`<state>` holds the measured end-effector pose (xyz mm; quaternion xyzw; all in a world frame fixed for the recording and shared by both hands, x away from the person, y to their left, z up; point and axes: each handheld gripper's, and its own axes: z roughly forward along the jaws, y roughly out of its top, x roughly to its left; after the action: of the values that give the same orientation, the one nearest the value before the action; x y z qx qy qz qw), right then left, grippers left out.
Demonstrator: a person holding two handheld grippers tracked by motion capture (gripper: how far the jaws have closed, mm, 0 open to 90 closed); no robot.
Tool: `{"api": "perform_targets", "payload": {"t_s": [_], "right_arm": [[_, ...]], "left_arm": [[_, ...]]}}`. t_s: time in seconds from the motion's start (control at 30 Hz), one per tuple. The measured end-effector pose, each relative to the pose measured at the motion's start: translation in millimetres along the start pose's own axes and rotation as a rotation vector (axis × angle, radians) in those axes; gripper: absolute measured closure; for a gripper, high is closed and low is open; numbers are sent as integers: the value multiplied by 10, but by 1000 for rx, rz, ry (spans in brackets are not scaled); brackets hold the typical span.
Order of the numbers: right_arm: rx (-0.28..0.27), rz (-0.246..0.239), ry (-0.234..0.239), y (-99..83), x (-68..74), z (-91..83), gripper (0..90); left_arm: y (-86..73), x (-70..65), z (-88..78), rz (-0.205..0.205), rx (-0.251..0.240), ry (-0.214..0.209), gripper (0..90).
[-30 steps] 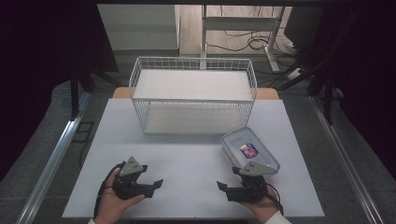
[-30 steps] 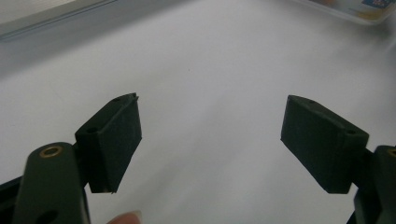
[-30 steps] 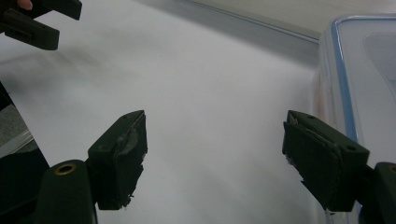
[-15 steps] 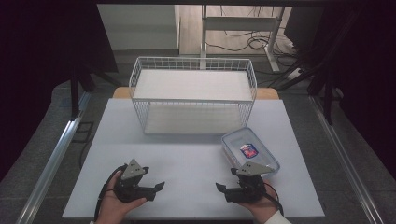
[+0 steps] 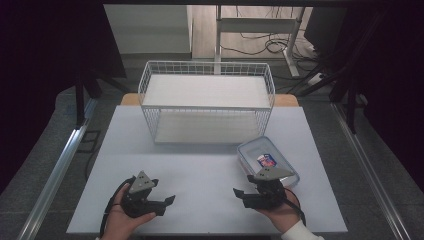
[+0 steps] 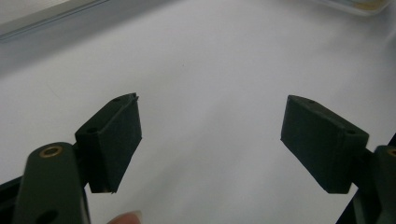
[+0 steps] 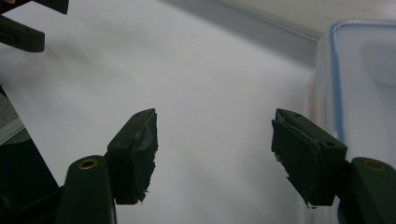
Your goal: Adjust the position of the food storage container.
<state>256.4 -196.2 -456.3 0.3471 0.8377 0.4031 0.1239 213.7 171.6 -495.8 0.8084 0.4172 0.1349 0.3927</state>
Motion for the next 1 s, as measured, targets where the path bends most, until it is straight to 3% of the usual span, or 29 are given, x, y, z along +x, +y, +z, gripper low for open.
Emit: {"api": "perform_targets", "payload": {"t_s": [0.23,0.57,0.77,1.0], "right_arm": [[-9,3,-21,257,-177,-135,426],[12,14,-86,613,-489,-77,495],[26,36,-137,669,-686,-63,535],[47,48,-204,637,-902,-63,657]], "left_arm": [[-3,-11,27,-4,7,-5,202],[-23,12,17,-7,12,-6,203],[-32,18,23,-10,14,-3,203],[-27,8,52,-4,25,-7,203]]}}
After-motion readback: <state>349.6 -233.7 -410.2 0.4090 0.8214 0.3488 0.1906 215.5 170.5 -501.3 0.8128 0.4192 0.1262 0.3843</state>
